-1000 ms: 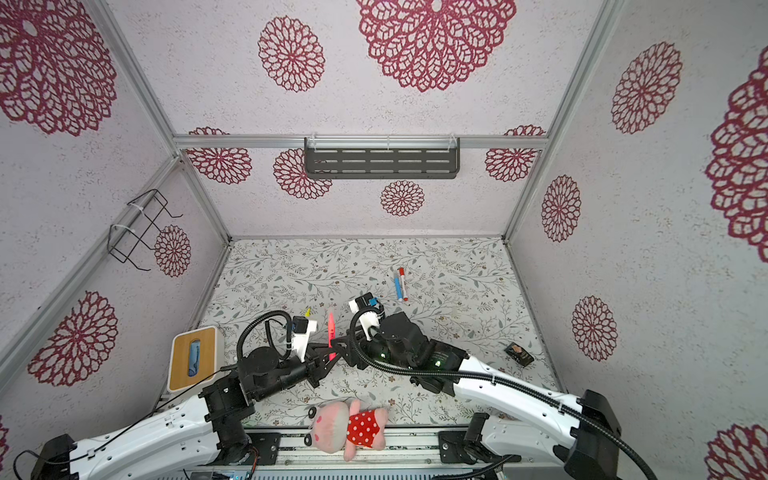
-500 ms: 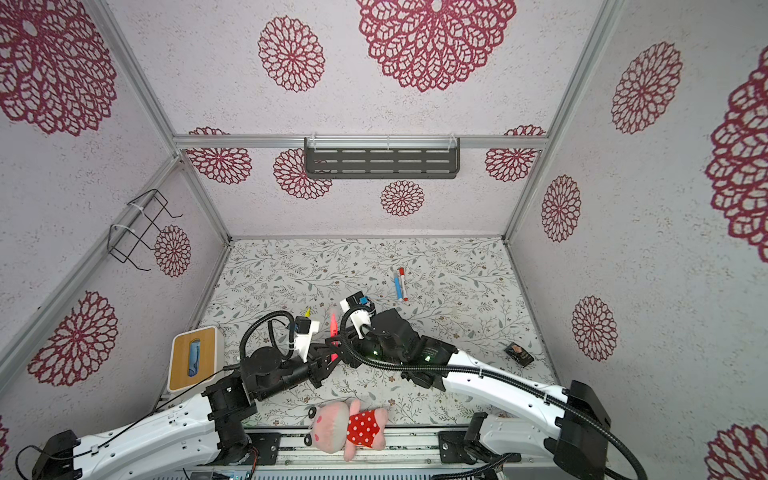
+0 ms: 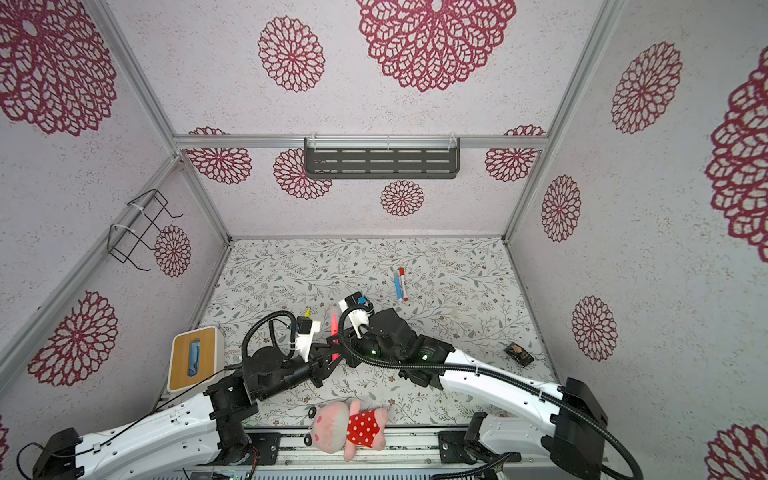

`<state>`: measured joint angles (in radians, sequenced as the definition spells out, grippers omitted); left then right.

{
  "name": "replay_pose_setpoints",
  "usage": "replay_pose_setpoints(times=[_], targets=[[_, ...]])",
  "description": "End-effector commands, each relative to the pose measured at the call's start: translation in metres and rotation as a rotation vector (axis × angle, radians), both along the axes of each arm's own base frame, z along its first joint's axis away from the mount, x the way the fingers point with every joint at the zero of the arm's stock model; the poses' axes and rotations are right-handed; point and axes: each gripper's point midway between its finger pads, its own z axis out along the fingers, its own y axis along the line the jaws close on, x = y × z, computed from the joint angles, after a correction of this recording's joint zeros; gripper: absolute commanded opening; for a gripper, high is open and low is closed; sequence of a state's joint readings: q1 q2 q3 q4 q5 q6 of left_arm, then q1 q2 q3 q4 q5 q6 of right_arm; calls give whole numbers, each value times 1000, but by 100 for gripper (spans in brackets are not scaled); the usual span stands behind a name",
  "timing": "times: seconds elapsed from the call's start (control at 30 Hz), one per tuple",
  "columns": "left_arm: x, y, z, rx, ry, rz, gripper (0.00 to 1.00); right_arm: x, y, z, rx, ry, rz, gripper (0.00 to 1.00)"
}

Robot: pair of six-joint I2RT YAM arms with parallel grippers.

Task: Insert the pens into the pen caps
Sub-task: 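Pull the capped pink highlighter from the left gripper with the right gripper, then carry the capped pink highlighter with the right gripper beside the blue and red markers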

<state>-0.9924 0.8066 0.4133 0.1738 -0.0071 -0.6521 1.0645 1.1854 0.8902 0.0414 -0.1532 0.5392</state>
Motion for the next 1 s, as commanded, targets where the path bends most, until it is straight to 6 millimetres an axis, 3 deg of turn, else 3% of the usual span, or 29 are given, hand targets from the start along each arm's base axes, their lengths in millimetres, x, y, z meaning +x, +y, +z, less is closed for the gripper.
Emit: replay_pose_setpoints(times=[0.0, 0.03, 0.1, 0.2, 0.5, 0.97], targets=[[2, -4, 16, -24, -17, 3, 30, 8, -2, 21, 31, -44, -32, 6], [2, -4, 16, -20, -15, 5, 40, 10, -4, 21, 28, -45, -48, 6], [3, -3, 15, -13, -8, 13, 48, 15, -9, 21, 23, -47, -74, 6], [4, -1, 13, -7, -5, 26, 53, 23, -20, 22, 10, -48, -123, 5], [5, 12, 13, 2, -12, 71, 57, 49, -64, 16, -46, -28, -273, 5], [8, 26, 2, 36, 6, 133, 57, 95, -126, -18, -183, 77, -459, 3]])
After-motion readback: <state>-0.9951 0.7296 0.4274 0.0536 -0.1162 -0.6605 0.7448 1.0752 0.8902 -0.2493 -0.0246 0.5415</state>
